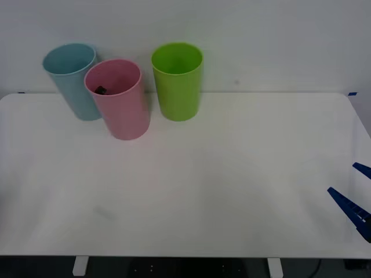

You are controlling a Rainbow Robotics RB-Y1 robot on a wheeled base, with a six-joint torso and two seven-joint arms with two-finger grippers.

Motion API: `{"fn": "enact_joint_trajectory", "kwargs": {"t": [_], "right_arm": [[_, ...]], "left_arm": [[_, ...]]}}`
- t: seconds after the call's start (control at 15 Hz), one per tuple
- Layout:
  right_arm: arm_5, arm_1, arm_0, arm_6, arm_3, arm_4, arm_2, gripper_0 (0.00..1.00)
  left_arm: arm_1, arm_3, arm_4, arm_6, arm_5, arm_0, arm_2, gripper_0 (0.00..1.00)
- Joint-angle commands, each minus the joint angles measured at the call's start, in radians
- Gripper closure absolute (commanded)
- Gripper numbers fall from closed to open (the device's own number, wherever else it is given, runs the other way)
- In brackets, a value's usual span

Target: Grasp the object on the table and drop it into the matching bin: aluminum can to the light blue bin, PET bottle to the pink bin.

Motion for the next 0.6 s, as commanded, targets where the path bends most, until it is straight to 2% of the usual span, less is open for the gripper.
{"fn": "enact_joint_trajectory", "kwargs": {"t": [0.07, 0.6], "right_arm": [[0.0, 0.0, 0.0, 0.0, 0.0, 0.0, 0.0, 0.0], [0.0, 0.0, 0.0, 0.0, 0.0, 0.0, 0.0, 0.0]], "left_arm": [[-0.032, 0.001, 0.0, -0.017, -0.006, 0.018, -0.001, 0.0], [-0.035, 0.002, 0.009, -0.019, -0.013, 0.05, -0.001, 0.0]]}}
